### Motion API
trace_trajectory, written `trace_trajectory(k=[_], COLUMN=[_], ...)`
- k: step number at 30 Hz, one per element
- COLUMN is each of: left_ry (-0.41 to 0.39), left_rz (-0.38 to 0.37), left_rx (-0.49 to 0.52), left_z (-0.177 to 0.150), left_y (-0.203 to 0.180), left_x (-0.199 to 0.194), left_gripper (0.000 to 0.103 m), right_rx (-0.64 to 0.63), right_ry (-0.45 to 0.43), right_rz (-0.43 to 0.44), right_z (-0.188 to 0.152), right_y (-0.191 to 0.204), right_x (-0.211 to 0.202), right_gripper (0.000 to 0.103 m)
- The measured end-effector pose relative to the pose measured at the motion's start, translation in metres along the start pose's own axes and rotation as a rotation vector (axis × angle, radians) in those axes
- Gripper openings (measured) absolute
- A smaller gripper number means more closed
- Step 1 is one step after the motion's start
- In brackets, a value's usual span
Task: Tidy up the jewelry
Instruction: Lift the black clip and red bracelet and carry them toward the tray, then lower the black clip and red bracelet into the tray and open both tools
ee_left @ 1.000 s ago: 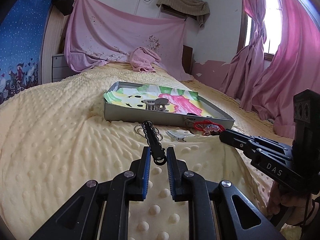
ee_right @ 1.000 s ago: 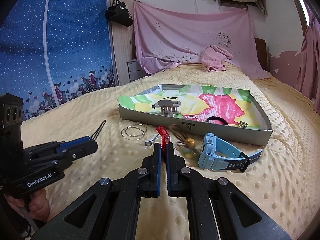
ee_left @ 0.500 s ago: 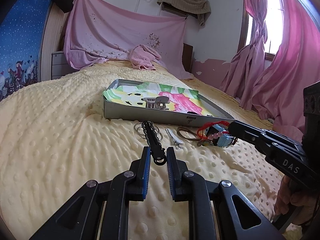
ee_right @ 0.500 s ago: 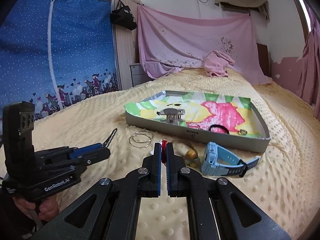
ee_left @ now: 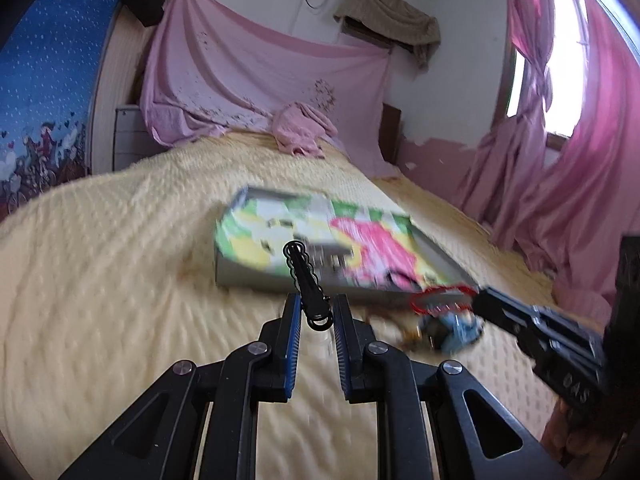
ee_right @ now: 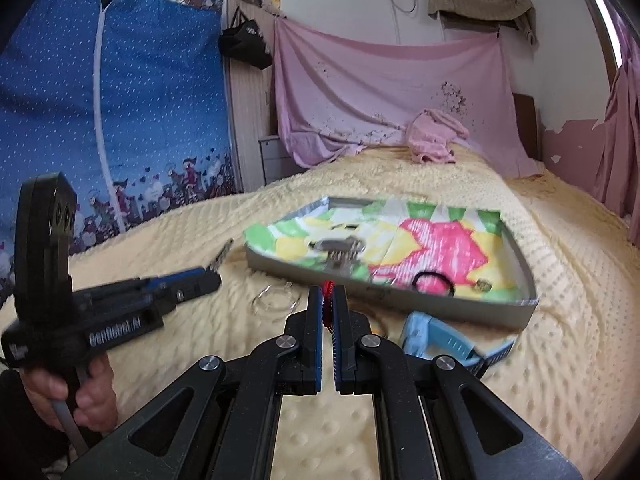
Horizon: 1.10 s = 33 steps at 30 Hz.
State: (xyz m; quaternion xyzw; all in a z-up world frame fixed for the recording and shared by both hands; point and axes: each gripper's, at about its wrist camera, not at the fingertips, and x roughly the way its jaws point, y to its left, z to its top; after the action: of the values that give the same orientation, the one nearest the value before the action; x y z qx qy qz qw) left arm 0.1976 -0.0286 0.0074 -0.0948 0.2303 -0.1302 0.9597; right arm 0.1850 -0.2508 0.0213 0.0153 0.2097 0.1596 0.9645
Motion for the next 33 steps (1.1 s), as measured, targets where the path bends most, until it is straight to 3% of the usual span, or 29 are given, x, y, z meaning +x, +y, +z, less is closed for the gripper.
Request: trace_trajectory(k=[5, 10, 24, 33], left_ry=[-0.026, -0.002, 0.205, 0.249], left_rz=[0.044, 0.065, 0.055, 0.06], left_rx=[0.02, 0.06, 0.054, 0.06], left_z=[0.036, 0.053, 0.04, 0.032], left_y=[-0.001, -0.001, 0.009, 0.008], left_x=[0.023, 0.053, 0.121, 0.126], left_gripper=[0.016, 0.016, 0.016, 0.016], right_rx=[0.051, 0.123, 0.144, 0.155], right_ry=[-0.029, 0.001, 0.189, 0.254], right_rz=[-0.034, -0.077, -0.105, -0.106], right_z=[0.022, 0.036, 0.03, 0.024], right_y=[-0.018, -0.041, -0.058, -0.061], right_x=[0.021, 0.057, 0.125, 0.137], right_gripper=[0.004, 0.004, 0.004, 0.005])
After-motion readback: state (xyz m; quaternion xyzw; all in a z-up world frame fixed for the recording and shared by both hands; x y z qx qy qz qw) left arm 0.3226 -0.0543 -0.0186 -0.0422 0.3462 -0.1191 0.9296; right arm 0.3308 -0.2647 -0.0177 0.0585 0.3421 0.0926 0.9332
